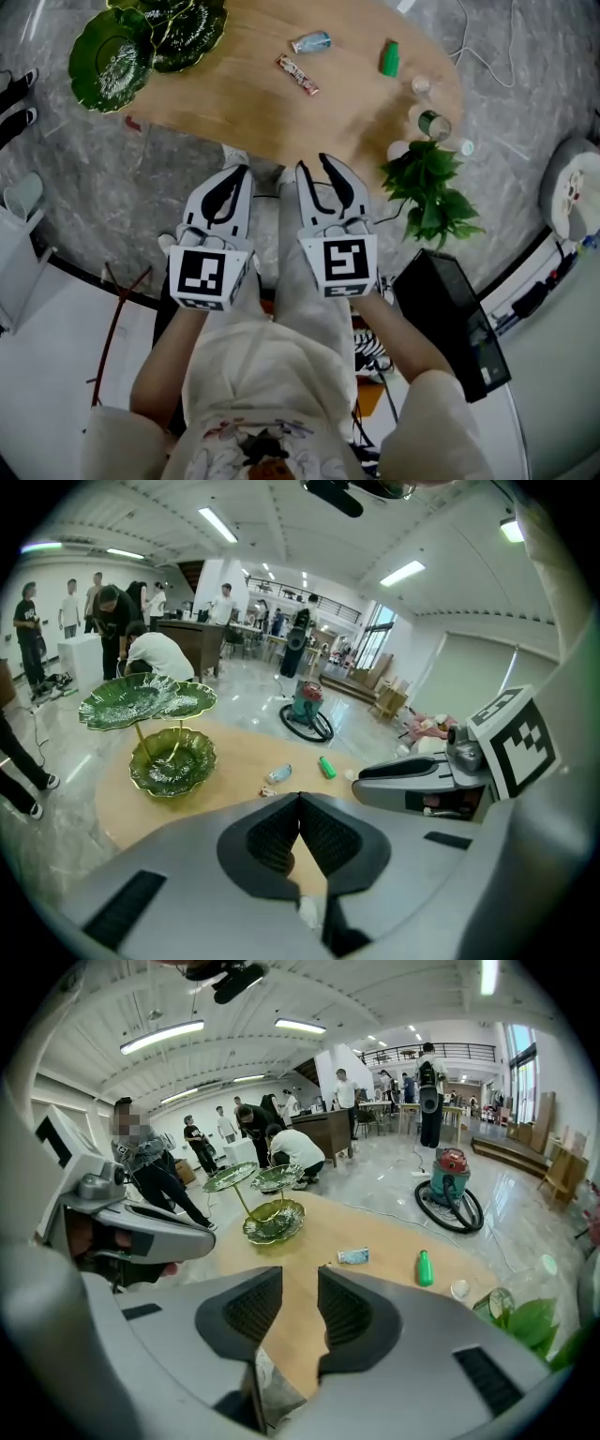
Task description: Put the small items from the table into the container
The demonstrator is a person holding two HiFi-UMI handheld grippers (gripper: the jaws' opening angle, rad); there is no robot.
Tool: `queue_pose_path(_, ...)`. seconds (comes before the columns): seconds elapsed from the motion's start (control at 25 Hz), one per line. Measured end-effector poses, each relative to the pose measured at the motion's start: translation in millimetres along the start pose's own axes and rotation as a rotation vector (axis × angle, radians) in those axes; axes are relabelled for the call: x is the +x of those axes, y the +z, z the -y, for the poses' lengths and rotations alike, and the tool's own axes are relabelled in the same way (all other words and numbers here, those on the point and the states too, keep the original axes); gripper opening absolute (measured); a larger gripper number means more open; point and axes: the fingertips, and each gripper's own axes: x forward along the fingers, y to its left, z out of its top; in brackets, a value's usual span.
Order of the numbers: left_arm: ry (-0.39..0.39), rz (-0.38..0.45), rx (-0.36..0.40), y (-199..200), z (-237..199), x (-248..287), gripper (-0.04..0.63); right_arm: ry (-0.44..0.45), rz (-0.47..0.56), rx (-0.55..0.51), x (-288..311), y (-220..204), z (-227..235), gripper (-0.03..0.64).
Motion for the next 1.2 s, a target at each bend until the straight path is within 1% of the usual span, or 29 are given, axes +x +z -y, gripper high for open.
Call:
queue_pose_path(0.16, -0.014, -0.030, -0.007, -10, -5, 12, 0.008, 0.006, -0.020, -0.006, 17, -2, 3, 0.113)
queue_pose_path(0.4, -0.026, -0.036, -0.028, -15, -10, 28, 0.008, 0.013, -0.042, -0.027, 40, -7, 8, 0.123)
queue_pose_path(0.6, -0.018, -0.050, -0.055, -23, -21, 41, 0.008, 0.018, -0.079, -0.041, 58, -21, 10, 0.126)
queue_pose_path(1.0, -0.028, -0.087, -0.046, -37, -34, 70, 0.008, 0.010, -0.125, -0.058, 89, -35, 21, 0.145)
queue_pose_path(1.2, -0.031, -0.119, -0.078, -50, -39, 81, 0.008, 0.012, -0.143, -0.081, 103, -42, 26, 0.150)
